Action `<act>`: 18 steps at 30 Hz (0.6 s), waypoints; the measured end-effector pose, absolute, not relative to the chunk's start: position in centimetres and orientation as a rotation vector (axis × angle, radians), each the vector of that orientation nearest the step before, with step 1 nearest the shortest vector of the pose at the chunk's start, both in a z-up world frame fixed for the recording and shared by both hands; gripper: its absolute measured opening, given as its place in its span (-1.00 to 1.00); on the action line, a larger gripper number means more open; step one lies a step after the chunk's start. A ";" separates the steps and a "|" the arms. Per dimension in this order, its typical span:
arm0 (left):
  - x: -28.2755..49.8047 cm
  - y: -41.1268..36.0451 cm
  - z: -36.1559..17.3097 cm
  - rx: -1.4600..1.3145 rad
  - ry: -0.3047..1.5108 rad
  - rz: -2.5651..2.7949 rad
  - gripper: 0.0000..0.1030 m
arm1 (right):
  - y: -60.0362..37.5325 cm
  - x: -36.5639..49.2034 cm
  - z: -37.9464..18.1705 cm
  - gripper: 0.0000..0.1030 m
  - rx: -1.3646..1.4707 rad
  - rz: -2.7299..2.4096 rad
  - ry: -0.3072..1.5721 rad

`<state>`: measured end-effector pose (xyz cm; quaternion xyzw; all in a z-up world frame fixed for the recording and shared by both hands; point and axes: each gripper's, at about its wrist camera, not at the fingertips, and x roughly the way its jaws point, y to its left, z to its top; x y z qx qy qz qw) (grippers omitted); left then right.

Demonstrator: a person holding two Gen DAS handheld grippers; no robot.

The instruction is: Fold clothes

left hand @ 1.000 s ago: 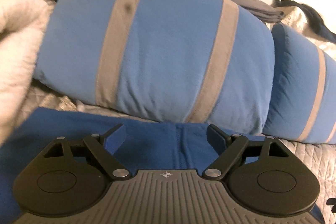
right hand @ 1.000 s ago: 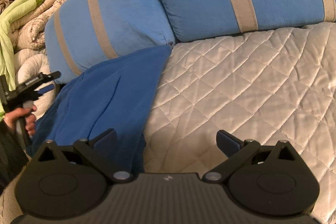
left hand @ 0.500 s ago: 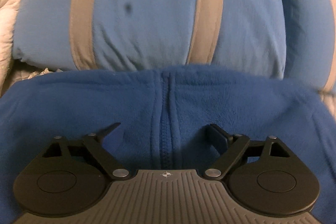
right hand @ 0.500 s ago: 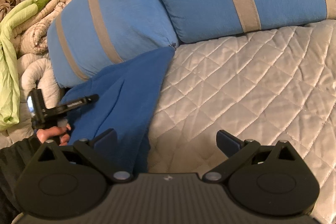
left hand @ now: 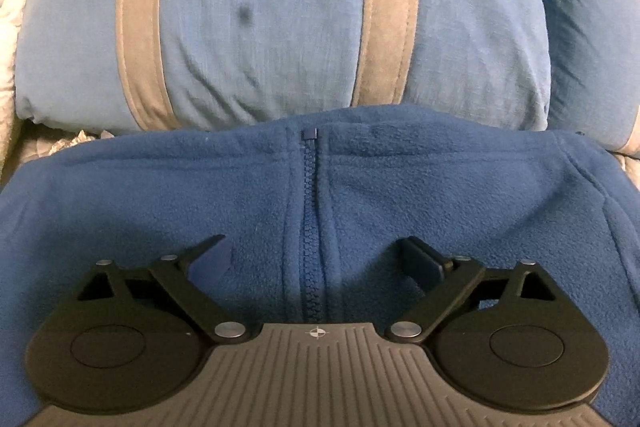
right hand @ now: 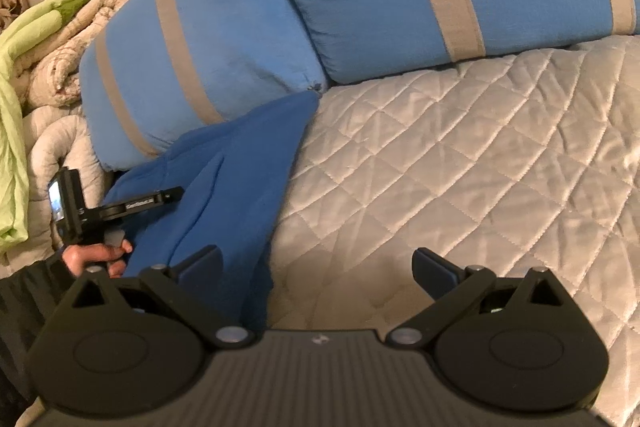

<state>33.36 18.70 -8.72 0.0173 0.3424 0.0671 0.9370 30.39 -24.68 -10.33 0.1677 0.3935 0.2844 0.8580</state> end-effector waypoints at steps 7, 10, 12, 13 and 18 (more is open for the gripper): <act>32.4 17.4 -8.5 0.052 0.709 0.150 0.86 | -25.1 30.9 -10.8 0.99 0.357 0.555 0.839; 31.9 17.1 -8.0 0.055 0.710 0.146 0.86 | -25.1 30.9 -10.8 0.99 0.354 0.555 0.840; 31.5 16.9 -7.8 0.048 0.702 0.125 0.86 | -25.1 30.9 -10.7 0.99 0.348 0.555 0.837; 31.3 16.8 -7.7 0.044 0.693 0.112 0.86 | -25.1 30.8 -10.7 0.99 0.346 0.555 0.836; 31.0 15.7 -6.5 0.030 0.645 0.097 0.86 | -25.2 30.8 -10.7 0.99 0.355 0.548 0.839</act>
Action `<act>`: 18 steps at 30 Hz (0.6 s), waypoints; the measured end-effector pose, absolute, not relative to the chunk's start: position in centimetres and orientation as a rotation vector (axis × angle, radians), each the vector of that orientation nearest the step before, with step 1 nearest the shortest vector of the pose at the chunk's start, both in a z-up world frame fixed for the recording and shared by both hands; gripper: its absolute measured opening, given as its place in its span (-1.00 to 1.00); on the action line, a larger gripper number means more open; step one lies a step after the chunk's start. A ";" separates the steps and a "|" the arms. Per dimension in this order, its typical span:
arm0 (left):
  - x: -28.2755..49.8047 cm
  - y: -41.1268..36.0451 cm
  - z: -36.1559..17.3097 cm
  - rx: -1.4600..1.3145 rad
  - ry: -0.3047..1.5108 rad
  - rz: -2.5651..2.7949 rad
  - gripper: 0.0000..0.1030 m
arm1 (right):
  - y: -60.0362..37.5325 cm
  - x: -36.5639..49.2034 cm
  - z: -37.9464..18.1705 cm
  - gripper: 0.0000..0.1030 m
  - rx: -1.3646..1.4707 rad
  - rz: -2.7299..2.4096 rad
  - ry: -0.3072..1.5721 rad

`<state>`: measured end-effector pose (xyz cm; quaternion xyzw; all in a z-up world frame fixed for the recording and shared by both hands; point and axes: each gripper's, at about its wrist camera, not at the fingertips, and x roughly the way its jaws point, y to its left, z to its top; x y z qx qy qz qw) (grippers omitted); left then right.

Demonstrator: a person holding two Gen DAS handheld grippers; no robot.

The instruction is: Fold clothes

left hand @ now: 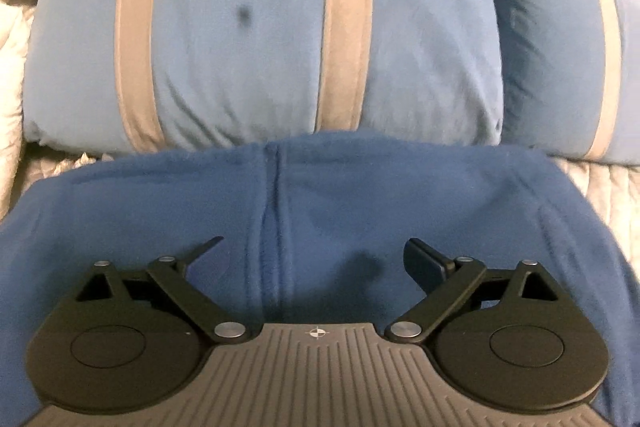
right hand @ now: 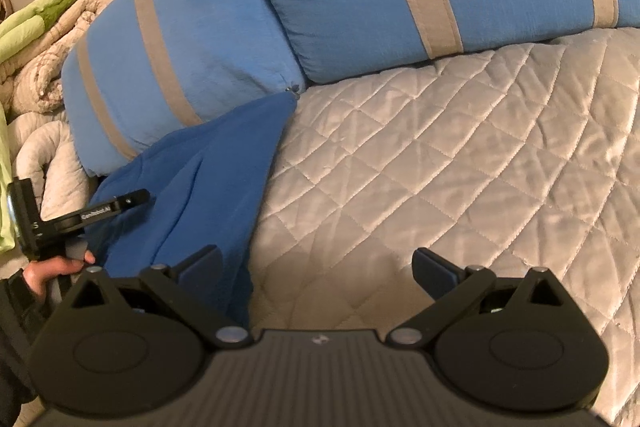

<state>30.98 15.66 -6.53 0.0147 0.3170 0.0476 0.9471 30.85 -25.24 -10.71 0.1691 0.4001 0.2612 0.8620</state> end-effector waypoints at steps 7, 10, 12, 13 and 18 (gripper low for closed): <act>31.4 12.9 -4.9 -0.018 0.604 0.075 0.86 | -25.7 30.9 -10.7 0.99 0.372 0.534 0.835; 31.6 10.9 -4.4 -0.036 0.590 0.047 0.86 | -25.9 31.0 -10.8 0.99 0.380 0.522 0.840; 31.8 9.5 -4.3 -0.039 0.582 0.048 0.86 | -26.2 31.1 -10.8 0.99 0.406 0.518 0.846; 32.0 8.9 -4.3 -0.047 0.578 0.045 0.86 | -26.4 31.2 -10.9 0.99 0.424 0.517 0.849; 32.8 6.1 -4.4 -0.087 0.581 0.010 0.86 | -26.9 31.3 -11.0 0.99 0.465 0.501 0.852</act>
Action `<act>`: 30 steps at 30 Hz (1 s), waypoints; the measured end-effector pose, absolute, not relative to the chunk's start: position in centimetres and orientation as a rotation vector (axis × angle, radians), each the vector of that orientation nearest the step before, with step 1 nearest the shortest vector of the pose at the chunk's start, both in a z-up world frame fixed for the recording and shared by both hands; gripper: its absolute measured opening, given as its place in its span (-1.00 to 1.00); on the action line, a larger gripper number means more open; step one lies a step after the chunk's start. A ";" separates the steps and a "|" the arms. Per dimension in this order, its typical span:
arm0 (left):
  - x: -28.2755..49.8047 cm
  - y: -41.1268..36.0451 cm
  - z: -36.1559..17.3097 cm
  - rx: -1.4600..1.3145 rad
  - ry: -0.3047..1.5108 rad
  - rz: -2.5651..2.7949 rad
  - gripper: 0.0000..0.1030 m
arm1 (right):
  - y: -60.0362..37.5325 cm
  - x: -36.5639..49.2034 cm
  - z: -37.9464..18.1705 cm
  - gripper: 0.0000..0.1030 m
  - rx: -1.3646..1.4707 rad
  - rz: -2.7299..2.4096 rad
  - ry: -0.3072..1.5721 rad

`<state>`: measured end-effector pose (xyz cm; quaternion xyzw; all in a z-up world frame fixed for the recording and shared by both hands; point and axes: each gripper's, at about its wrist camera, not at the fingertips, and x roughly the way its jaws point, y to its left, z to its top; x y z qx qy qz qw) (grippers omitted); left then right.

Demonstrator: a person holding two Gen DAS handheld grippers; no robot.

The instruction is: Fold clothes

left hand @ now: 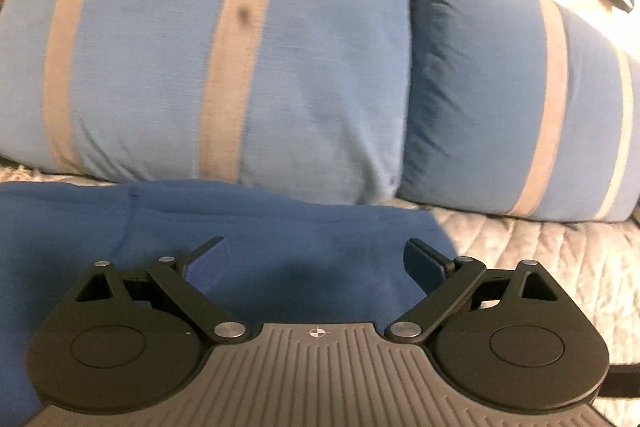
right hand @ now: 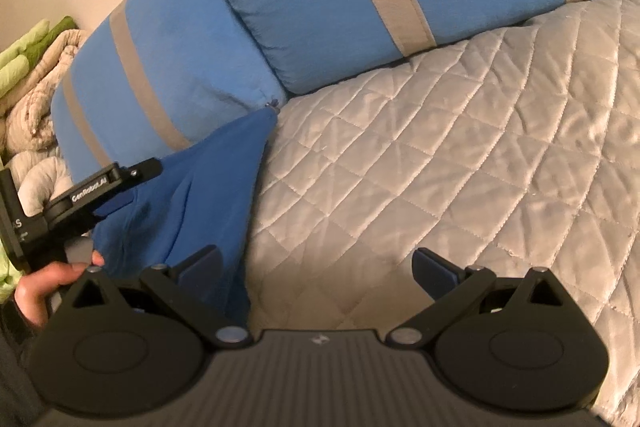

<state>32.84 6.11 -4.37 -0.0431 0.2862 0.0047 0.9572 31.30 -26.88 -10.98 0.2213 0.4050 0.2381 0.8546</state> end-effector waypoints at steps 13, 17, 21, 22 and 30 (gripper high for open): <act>34.4 4.4 -10.2 -0.173 0.640 0.064 0.87 | -27.1 31.4 -10.8 0.99 0.507 0.487 0.856; 34.6 4.2 -11.1 -0.171 0.617 0.073 0.88 | -26.8 31.5 -10.6 0.99 0.478 0.476 0.855; 34.5 3.2 -11.0 -0.118 0.621 0.095 0.89 | -26.5 31.6 -10.7 0.99 0.445 0.462 0.861; 34.3 3.1 -11.0 -0.114 0.618 0.096 0.88 | -26.5 31.6 -10.7 0.99 0.442 0.455 0.865; 33.9 3.5 -10.8 -0.137 0.603 0.091 0.87 | -26.5 31.6 -10.8 0.99 0.375 0.392 0.871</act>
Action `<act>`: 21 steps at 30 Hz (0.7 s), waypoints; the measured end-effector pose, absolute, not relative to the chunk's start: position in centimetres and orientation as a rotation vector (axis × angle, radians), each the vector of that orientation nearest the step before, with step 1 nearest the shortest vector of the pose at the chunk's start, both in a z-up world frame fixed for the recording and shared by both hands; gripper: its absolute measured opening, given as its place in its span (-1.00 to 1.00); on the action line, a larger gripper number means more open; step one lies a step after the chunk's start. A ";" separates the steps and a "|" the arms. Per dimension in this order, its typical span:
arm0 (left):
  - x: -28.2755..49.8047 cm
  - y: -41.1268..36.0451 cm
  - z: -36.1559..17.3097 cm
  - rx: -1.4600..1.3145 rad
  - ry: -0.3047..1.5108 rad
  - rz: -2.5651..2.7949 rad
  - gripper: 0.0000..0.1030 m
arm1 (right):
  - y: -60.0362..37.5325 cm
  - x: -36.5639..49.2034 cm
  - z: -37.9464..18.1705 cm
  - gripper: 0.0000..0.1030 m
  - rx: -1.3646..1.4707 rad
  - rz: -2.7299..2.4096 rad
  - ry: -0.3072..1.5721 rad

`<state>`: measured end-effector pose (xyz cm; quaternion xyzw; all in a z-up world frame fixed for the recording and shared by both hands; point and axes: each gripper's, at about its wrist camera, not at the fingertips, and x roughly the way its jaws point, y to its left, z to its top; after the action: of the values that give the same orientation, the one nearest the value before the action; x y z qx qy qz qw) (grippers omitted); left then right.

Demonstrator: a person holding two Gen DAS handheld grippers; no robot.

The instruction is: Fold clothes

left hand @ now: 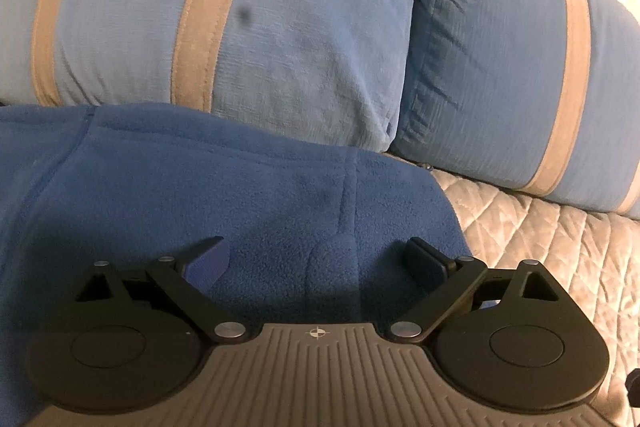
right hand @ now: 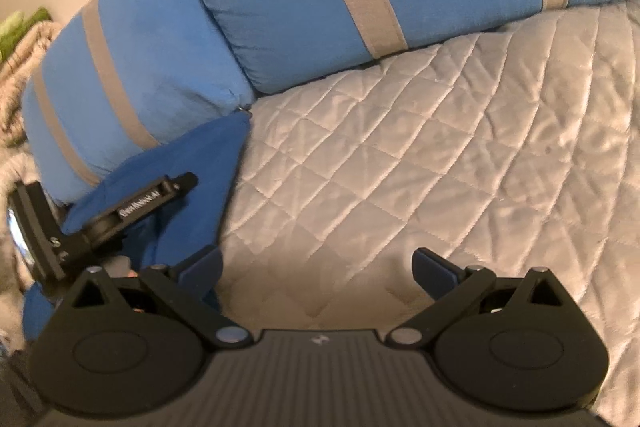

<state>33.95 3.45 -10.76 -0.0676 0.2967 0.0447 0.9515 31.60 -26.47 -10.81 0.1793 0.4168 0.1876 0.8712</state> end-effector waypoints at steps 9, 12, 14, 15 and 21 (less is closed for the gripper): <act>30.9 3.5 -9.2 -0.148 0.510 0.275 0.87 | -25.8 30.9 -9.8 0.99 0.211 0.337 0.855; 30.7 3.1 -8.8 -0.105 0.539 0.282 0.87 | -25.9 30.7 -9.6 0.99 0.209 0.336 0.857; 30.4 2.2 -8.4 -0.032 0.555 0.265 0.87 | -26.0 30.5 -9.4 0.99 0.203 0.329 0.852; 30.3 1.7 -8.1 0.005 0.562 0.253 0.87 | -26.0 30.4 -9.3 0.99 0.201 0.326 0.850; 29.6 -0.5 -7.9 0.075 0.692 0.138 0.87 | -26.1 30.3 -9.5 0.99 0.168 0.310 0.866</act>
<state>29.65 -0.53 -7.90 0.0370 0.3389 0.0677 0.9377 30.35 -26.15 -9.53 0.0809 0.4173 0.1495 0.8927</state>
